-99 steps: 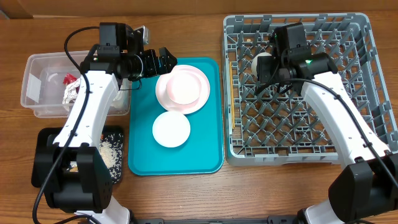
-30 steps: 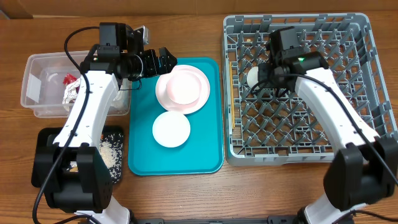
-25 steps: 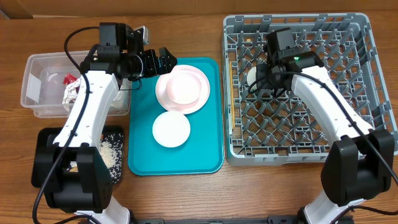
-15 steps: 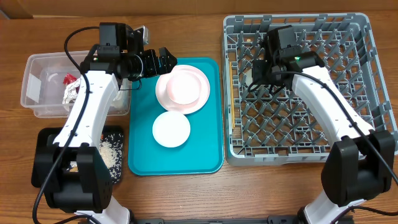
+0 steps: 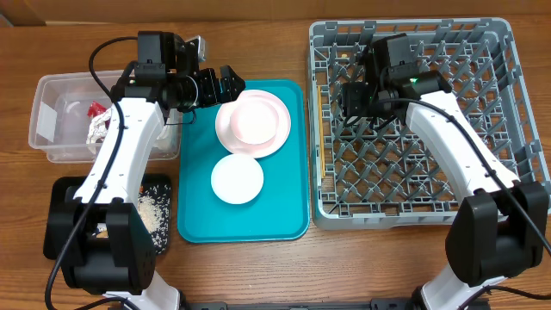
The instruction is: Sort waste into correct bins and load items into the dishwasher
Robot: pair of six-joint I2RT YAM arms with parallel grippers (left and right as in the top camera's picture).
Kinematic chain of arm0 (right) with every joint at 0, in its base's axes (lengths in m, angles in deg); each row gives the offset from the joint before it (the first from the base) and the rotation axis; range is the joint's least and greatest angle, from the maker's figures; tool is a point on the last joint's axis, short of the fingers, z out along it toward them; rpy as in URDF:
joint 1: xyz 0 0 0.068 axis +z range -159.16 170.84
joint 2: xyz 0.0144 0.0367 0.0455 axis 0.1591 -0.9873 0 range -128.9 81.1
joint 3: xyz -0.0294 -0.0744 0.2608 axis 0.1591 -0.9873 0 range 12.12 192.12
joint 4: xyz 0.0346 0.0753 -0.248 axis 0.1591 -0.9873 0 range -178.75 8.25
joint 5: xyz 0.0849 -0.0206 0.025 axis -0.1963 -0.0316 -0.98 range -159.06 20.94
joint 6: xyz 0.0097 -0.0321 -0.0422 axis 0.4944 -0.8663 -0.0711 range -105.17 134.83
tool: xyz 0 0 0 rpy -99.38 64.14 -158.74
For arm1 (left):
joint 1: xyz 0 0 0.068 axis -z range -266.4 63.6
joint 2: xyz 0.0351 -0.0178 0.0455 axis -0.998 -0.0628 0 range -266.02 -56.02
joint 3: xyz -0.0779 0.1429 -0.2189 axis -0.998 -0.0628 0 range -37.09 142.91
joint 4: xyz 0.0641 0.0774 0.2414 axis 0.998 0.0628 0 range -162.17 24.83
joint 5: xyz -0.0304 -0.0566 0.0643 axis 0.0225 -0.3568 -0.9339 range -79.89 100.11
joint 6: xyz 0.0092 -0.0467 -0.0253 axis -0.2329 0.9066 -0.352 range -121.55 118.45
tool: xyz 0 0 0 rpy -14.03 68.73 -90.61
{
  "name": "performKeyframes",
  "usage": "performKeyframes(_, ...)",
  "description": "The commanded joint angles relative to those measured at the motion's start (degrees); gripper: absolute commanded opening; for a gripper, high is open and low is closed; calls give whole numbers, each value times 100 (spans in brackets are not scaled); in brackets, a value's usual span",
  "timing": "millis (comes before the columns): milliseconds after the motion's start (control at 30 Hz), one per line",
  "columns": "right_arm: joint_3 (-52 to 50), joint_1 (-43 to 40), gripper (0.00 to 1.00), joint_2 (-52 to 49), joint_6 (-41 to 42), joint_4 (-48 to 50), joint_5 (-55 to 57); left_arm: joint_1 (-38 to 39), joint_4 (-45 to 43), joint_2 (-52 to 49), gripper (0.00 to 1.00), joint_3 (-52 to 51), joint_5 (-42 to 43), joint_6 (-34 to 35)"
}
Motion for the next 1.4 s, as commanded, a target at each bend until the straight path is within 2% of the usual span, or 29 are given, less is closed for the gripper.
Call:
performKeyframes(0, -20, 39, 65, -9, 26, -13, -321, 39, -9, -50, 100, 109, -35, -107)
performKeyframes(467, -20, 44, 78, -11, 24, 42, -603, 39, -9, -50, 100, 109, -33, -107)
performKeyframes(600, -28, 44, 78, -11, 7, 26, -898, 37, -9, -50, 100, 109, -35, -107)
performKeyframes(1033, -387, 44, 80, -11, 0, 184, -894, 37, -9, -50, 100, 109, -35, -107)
performKeyframes(1367, -264, 26, 80, 31, -2, 372, -850, 37, -9, -50, 100, 109, -33, -107)
